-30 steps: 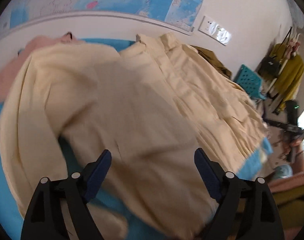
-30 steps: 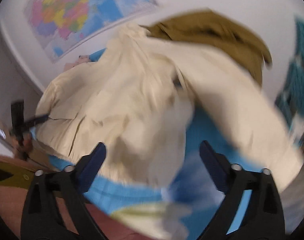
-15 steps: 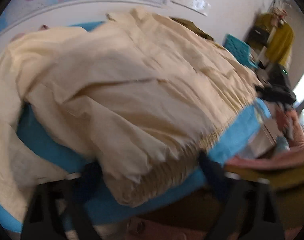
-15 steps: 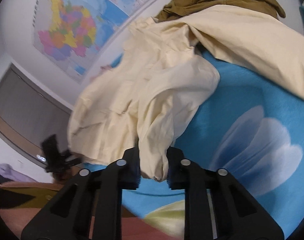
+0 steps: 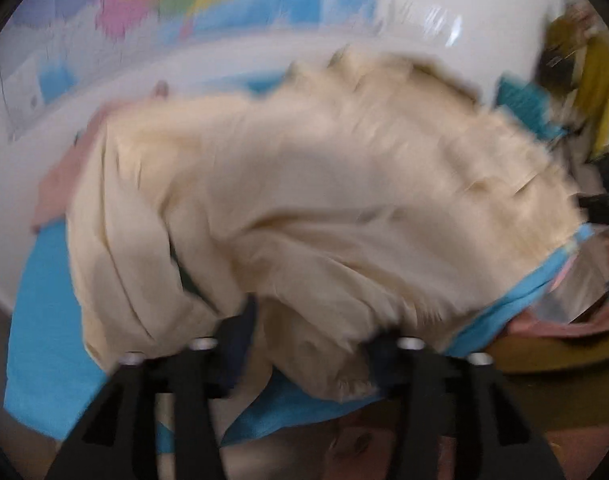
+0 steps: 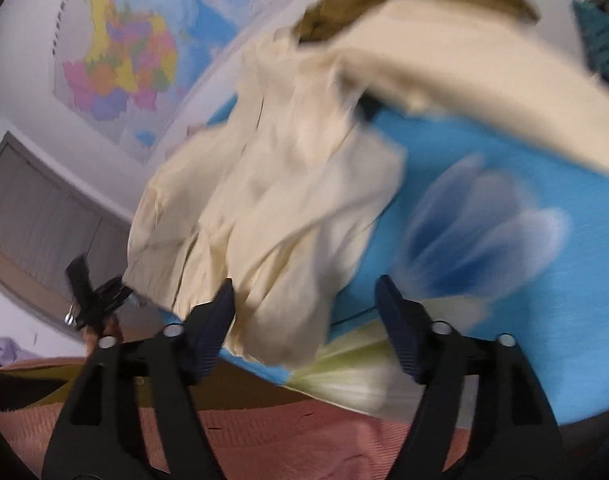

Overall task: Fold large clothes
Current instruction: 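Lift and pull the jacket collar with the right tool to straighten it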

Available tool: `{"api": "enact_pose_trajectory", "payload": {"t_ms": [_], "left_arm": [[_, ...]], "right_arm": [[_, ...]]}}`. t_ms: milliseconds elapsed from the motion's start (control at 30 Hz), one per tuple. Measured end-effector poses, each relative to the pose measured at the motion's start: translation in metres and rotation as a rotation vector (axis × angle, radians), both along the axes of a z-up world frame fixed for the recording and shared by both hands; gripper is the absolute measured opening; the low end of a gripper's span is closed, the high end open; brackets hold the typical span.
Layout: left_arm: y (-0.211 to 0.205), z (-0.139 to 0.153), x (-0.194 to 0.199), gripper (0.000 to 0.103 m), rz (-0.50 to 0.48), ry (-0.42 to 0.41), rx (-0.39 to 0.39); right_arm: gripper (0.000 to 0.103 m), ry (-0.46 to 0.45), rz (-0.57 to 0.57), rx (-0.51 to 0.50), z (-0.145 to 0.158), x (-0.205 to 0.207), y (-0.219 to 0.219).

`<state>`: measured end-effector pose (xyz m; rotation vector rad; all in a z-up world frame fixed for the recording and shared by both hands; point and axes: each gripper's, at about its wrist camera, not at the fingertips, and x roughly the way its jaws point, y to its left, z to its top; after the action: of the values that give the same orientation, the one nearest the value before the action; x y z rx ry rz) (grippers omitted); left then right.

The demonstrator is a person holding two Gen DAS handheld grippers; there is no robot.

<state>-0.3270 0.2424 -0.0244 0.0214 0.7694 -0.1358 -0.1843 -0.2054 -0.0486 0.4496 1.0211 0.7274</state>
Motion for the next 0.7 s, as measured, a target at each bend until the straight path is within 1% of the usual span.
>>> {"api": "enact_pose_trajectory", "payload": {"t_ms": [33, 67, 100, 133, 167, 200, 233, 267, 300, 333, 367, 433, 500, 567, 633, 667, 700], "left_arm": [[0.004, 0.013, -0.01, 0.062, -0.036, -0.065, -0.044], [0.008, 0.021, -0.017, 0.07, -0.061, -0.103, -0.081], [0.015, 0.034, -0.024, 0.074, -0.083, -0.165, -0.13], [0.016, 0.043, -0.026, 0.075, -0.08, -0.199, -0.141], [0.018, 0.05, -0.025, 0.075, -0.077, -0.217, -0.146], [0.016, 0.056, -0.021, 0.076, -0.074, -0.225, -0.144], [0.014, 0.058, -0.016, 0.078, -0.07, -0.227, -0.135], [0.009, 0.06, -0.007, 0.078, -0.063, -0.218, -0.119], [0.005, 0.06, -0.001, 0.078, -0.068, -0.208, -0.115], [-0.004, 0.058, 0.01, 0.079, -0.076, -0.197, -0.11], [-0.013, 0.056, 0.02, 0.079, -0.087, -0.182, -0.102], [-0.028, 0.053, 0.035, 0.079, -0.125, -0.158, -0.085], [-0.048, 0.047, 0.06, 0.079, -0.181, -0.134, -0.061], [-0.062, 0.043, 0.075, 0.079, -0.229, -0.116, -0.063], [-0.081, 0.041, 0.094, 0.079, -0.274, -0.1, -0.054], [-0.093, 0.04, 0.107, 0.079, -0.297, -0.094, -0.04], [-0.099, 0.04, 0.114, 0.079, -0.31, -0.089, -0.037]], "right_arm": [[0.081, -0.02, -0.036, 0.014, 0.005, 0.001, -0.013], [0.085, -0.033, -0.1, 0.033, 0.009, 0.003, -0.031], [0.086, -0.031, -0.149, 0.043, 0.008, 0.007, -0.042], [0.083, -0.017, -0.235, 0.053, 0.005, 0.013, -0.06], [0.082, -0.008, -0.292, 0.051, 0.002, 0.013, -0.072], [0.082, 0.0, -0.373, 0.043, -0.002, 0.016, -0.087], [0.082, 0.009, -0.437, 0.052, -0.006, 0.019, -0.101], [0.082, 0.026, -0.463, 0.078, -0.011, 0.02, -0.109], [0.082, 0.069, -0.503, 0.133, -0.021, 0.022, -0.119], [0.082, 0.1, -0.531, 0.161, -0.028, 0.022, -0.123], [0.082, 0.12, -0.553, 0.169, -0.034, 0.024, -0.125], [0.082, 0.163, -0.577, 0.167, -0.047, 0.024, -0.133], [0.082, 0.183, -0.6, 0.198, -0.055, 0.03, -0.138], [0.082, 0.183, -0.613, 0.267, -0.061, 0.04, -0.146], [0.081, 0.182, -0.625, 0.31, -0.062, 0.051, -0.151], [0.076, 0.181, -0.631, 0.314, -0.066, 0.054, -0.154], [0.067, 0.172, -0.634, 0.323, -0.066, 0.062, -0.155]]}}
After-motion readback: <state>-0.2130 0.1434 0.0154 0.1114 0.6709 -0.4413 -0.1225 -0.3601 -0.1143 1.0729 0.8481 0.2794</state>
